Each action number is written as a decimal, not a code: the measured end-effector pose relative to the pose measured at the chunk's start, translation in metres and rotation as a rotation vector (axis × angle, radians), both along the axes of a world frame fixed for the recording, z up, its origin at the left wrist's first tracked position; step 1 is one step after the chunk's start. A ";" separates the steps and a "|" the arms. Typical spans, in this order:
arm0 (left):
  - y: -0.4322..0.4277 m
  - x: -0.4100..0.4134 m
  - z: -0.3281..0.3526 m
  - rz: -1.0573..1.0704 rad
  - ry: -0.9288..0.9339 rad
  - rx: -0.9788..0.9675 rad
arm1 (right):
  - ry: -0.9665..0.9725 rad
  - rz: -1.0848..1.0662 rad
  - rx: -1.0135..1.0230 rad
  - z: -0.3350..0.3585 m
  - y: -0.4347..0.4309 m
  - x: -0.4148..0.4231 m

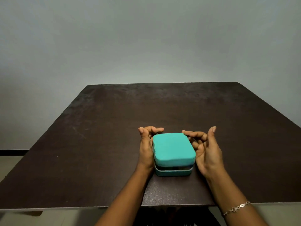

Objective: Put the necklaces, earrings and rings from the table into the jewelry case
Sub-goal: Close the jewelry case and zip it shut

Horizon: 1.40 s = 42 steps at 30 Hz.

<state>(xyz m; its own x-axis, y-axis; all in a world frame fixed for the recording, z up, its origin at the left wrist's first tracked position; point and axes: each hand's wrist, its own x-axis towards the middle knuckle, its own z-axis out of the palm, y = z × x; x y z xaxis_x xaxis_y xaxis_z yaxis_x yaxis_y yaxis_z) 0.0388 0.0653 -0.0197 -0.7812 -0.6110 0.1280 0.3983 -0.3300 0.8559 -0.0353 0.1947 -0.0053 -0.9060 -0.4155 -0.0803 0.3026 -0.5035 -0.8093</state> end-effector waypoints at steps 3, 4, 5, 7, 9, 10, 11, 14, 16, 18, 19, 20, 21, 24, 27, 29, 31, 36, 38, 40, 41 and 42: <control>0.000 -0.001 -0.004 -0.014 -0.008 -0.013 | 0.052 -0.008 0.048 -0.002 0.002 0.005; 0.000 0.000 -0.004 -0.021 -0.014 -0.023 | 0.083 -0.011 0.070 -0.002 0.003 0.006; 0.001 0.000 -0.003 -0.024 -0.023 -0.034 | 0.125 -0.012 0.103 -0.003 0.004 0.007; 0.001 0.000 -0.002 -0.018 -0.045 -0.056 | 0.239 0.002 0.186 -0.002 0.006 0.010; 0.002 0.000 -0.001 0.007 -0.081 -0.083 | 0.339 0.106 0.240 -0.004 0.011 0.011; 0.003 0.000 -0.001 0.017 -0.102 -0.102 | 0.384 0.192 0.262 -0.005 0.016 0.011; 0.003 0.000 0.000 0.026 -0.125 -0.130 | 0.454 0.291 0.307 -0.005 0.021 0.010; -0.001 0.000 0.002 0.078 -0.205 -0.250 | 0.755 0.532 0.606 -0.002 0.034 0.008; -0.005 -0.001 0.002 0.110 -0.228 -0.288 | 0.864 0.609 0.753 0.001 0.038 0.008; -0.005 -0.003 0.002 0.114 -0.229 -0.290 | 0.909 0.636 0.816 -0.001 0.038 0.010; -0.004 -0.003 0.002 0.108 -0.221 -0.266 | 0.915 0.632 0.826 -0.001 0.037 0.011; -0.003 -0.004 0.001 0.100 -0.210 -0.228 | 0.916 0.624 0.831 -0.002 0.036 0.012; -0.002 -0.004 0.001 0.089 -0.197 -0.185 | 0.919 0.614 0.840 -0.003 0.035 0.012; -0.002 -0.004 0.004 0.059 -0.194 -0.116 | 0.954 0.577 0.874 -0.003 0.034 0.014; -0.008 -0.005 0.007 0.033 -0.253 -0.158 | 0.996 0.519 0.894 -0.004 0.032 0.015; -0.020 -0.003 0.010 -0.016 -0.302 -0.266 | 1.004 0.504 0.891 -0.004 0.032 0.015; -0.035 0.000 0.012 -0.131 -0.355 -0.403 | 1.002 0.506 0.884 -0.003 0.032 0.014; -0.051 0.005 0.020 -0.417 -0.468 -0.752 | 0.993 0.502 0.871 -0.004 0.033 0.013; -0.056 0.003 0.021 -0.415 -0.519 -0.881 | 0.995 0.499 0.873 -0.004 0.032 0.013; -0.061 0.002 0.022 -0.372 -0.574 -0.986 | 0.994 0.496 0.872 -0.004 0.032 0.013; -0.062 0.002 0.023 -0.348 -0.586 -1.029 | 0.990 0.494 0.870 -0.005 0.032 0.013; -0.063 0.003 0.024 -0.323 -0.597 -1.073 | 0.983 0.493 0.867 -0.005 0.032 0.013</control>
